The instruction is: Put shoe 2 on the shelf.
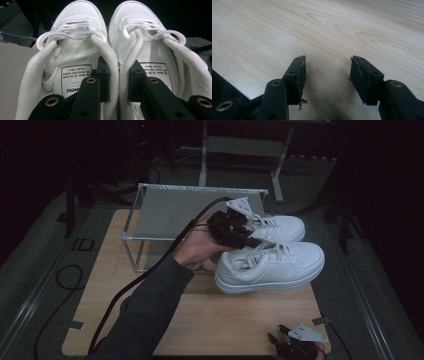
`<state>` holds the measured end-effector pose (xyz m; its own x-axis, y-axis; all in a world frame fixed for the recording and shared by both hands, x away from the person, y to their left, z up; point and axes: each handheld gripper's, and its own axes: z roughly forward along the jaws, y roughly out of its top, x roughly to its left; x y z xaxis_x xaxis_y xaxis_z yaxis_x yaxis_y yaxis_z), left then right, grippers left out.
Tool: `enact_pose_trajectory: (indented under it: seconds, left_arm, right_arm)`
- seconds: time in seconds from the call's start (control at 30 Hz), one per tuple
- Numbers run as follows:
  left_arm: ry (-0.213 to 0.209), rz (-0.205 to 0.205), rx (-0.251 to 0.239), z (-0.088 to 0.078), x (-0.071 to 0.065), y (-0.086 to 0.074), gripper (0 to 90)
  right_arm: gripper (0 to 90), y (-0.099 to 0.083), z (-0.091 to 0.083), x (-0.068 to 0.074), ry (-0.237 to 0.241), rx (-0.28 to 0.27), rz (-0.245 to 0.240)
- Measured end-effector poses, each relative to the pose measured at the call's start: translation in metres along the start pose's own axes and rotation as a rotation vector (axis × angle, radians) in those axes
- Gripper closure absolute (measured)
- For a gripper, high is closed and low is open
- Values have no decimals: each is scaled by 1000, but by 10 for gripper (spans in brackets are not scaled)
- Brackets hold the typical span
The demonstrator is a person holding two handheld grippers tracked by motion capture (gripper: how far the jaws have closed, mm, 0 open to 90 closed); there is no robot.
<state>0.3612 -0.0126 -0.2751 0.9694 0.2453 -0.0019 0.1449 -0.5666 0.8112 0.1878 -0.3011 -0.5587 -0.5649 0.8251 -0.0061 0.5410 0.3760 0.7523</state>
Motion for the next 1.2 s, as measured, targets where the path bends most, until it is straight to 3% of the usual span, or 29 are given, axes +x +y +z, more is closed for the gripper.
enact_pose_trajectory:
  seconds: [0.87,1.2]
  left_arm:
    - [46,-89,-21,-7,32,8,759]
    - [113,-126,-7,-12,52,11,758]
  right_arm:
    - [460,0,0,0,0,0,-1]
    - [461,0,0,0,1,0,-1]
